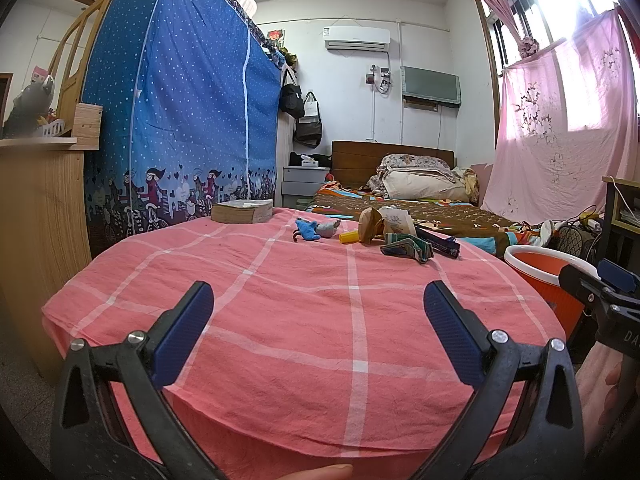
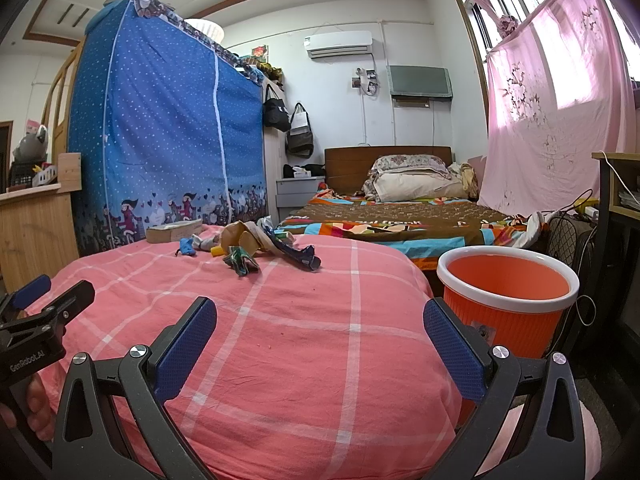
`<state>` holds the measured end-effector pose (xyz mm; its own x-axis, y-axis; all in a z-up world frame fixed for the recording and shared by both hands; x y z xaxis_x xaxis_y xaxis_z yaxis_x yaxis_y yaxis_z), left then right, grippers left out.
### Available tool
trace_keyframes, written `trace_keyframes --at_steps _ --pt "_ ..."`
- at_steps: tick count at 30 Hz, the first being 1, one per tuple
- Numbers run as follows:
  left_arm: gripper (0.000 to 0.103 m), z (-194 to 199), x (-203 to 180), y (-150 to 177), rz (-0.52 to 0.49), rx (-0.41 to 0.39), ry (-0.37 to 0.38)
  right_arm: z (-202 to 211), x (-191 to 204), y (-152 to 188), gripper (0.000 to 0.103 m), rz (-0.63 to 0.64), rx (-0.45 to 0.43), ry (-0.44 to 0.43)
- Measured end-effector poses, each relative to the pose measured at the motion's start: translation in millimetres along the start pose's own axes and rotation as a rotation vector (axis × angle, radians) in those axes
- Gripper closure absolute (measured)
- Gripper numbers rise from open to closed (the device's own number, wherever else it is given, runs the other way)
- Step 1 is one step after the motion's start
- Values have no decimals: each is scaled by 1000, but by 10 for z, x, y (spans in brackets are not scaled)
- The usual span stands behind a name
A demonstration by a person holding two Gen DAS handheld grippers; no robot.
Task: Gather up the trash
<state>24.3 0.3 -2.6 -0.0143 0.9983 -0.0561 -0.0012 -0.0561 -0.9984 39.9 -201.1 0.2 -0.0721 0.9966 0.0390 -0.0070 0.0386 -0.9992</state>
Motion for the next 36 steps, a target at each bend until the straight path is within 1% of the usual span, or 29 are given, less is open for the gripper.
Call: trace_keyframes --at_steps 8,10,14,17,21,24,27,29,33,36 --pt "0 0 2 -1 0 -1 -1 5 -13 -26 0 -3 2 0" --pt "0 1 3 -2 0 0 -2 -3 -16 48 0 -6 3 -1" --pt "0 4 0 -15 9 4 2 -26 -10 36 0 -8 4 -1" --pt "0 -6 -23 -86 -4 -6 11 -40 -25 0 0 -14 5 0" --pt "0 -66 -90 -230 -46 -34 30 -70 -95 -97 0 -41 -3 -5" --pt "0 -163 -126 -365 -62 -60 46 -106 -124 -262 0 -40 -32 -14" --pt "0 -288 -140 -482 -49 -79 58 -149 -147 -449 0 -17 -79 -18" --pt "0 -345 -159 -546 -45 -101 62 -209 -159 -581 0 5 -116 -25" --pt "0 -473 -262 -693 -59 -170 66 -366 -223 -779 0 29 -189 -30" --pt "0 -600 -347 -759 -58 -197 71 -463 -255 -913 0 25 -257 -56"
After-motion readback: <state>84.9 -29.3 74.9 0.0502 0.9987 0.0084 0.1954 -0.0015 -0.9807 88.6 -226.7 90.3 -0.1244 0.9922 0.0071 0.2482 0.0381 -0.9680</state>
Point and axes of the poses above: each gripper's, at about its wrist camera, not at the fingertips, and z roughly against the way its jaws point, x to its left, y to its underside, the point moved 3 cm from there along -z, roughly the way its jaws point, and after that the axes turned 11 degrees about -x, right-handed, at the moved point
